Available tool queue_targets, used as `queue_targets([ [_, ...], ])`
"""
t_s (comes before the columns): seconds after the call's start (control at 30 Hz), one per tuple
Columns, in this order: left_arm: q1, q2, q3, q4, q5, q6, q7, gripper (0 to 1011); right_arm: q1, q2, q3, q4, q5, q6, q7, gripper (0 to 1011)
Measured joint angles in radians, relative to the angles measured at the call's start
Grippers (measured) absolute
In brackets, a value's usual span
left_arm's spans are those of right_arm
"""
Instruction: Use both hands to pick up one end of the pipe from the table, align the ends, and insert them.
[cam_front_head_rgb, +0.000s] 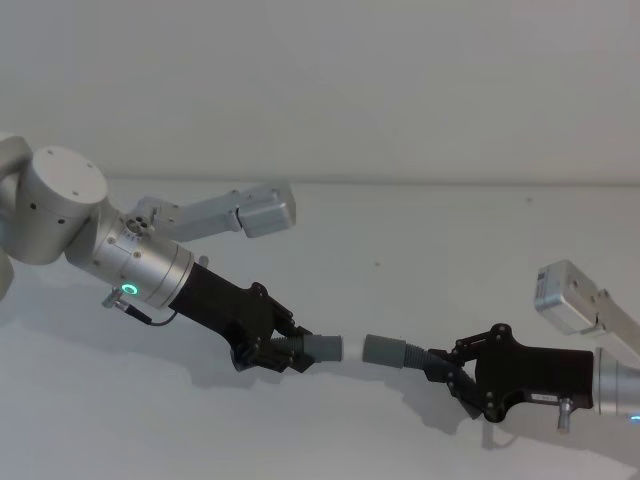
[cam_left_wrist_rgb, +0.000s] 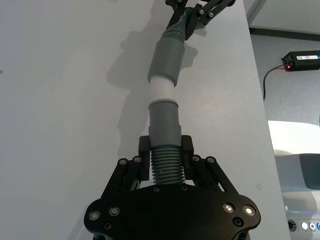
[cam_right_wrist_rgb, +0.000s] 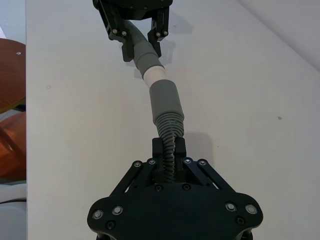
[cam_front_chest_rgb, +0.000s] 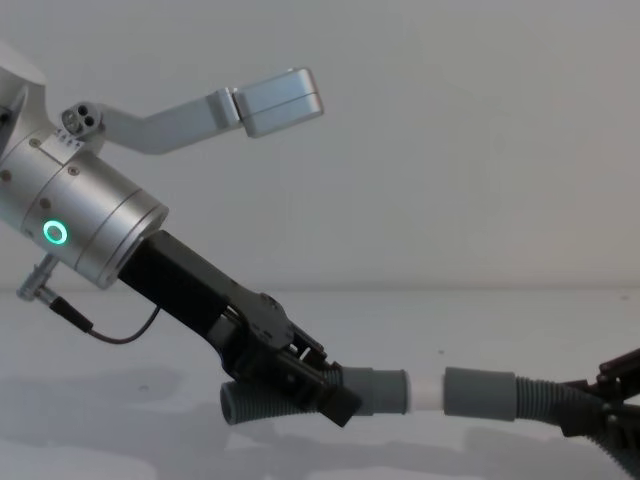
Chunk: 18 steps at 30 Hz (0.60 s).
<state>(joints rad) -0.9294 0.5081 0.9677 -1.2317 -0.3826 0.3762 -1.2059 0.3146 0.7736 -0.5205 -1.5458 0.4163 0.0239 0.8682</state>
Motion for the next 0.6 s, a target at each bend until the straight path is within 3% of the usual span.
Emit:
queue_targets([
  [0.6, 0.000, 0.000, 0.000, 0.001, -0.001, 0.000, 0.002, 345, 0.001, 0.000, 0.000, 0.001, 0.002, 0.000, 0.000, 111],
])
